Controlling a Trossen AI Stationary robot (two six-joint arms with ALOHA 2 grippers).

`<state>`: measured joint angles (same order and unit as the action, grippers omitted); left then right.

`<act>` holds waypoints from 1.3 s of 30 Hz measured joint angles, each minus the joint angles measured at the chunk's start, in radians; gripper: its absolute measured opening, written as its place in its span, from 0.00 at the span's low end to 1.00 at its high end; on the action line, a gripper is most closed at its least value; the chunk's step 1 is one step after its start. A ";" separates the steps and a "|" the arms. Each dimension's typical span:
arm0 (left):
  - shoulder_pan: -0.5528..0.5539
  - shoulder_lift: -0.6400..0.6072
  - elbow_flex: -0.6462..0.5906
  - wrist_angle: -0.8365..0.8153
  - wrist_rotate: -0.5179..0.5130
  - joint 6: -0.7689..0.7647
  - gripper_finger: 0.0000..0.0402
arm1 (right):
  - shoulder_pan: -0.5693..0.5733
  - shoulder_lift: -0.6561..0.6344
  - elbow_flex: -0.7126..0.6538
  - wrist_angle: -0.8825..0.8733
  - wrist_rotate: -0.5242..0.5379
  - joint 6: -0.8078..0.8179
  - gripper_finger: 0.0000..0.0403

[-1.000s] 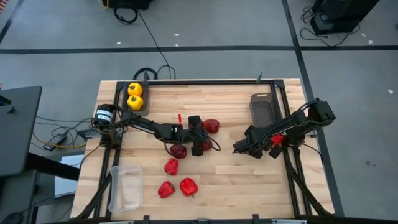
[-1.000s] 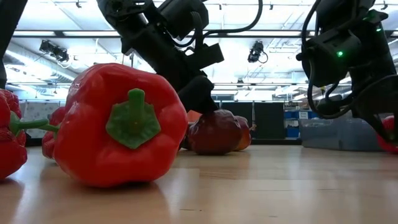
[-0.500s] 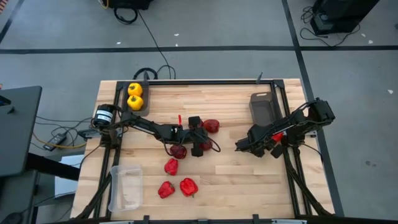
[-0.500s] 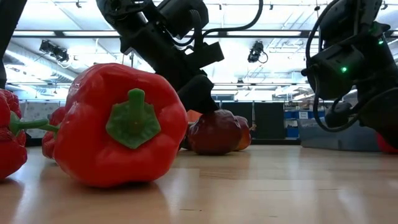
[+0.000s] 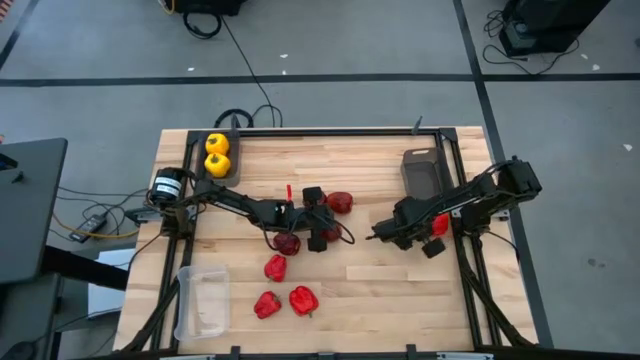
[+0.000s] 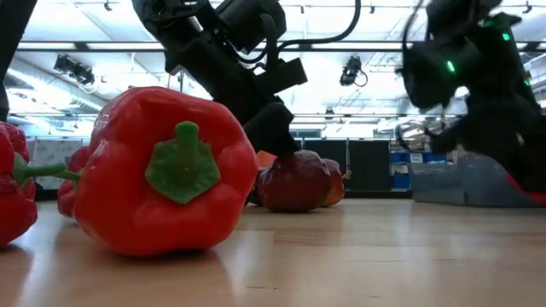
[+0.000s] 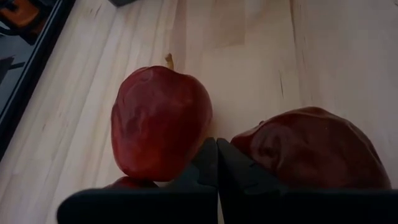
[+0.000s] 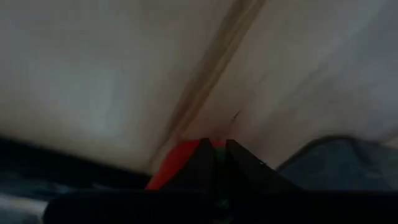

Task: Sort produce into baskets
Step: Put the red bell pepper into the right black transparent bin

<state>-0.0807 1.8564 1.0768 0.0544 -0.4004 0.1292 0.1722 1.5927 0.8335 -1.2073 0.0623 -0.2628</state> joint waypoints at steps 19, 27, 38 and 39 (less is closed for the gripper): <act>0.049 -0.001 0.114 -0.145 0.024 0.181 0.00 | -0.116 -0.705 0.012 0.306 0.710 0.748 0.08; 0.171 -0.001 0.114 -0.160 0.125 0.213 0.00 | -0.267 -0.724 -0.144 0.342 1.003 1.137 0.08; 0.267 -0.001 0.114 -0.182 0.155 0.309 0.00 | -0.463 -0.540 -0.320 0.626 1.011 1.224 0.08; 0.273 -0.001 0.114 -0.179 0.160 0.314 0.00 | -0.477 -0.523 -0.325 0.645 1.012 1.230 0.08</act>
<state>0.1926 1.8557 1.1908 -0.1247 -0.2405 0.4437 -0.3051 1.0700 0.5089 -0.5620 1.0739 0.9669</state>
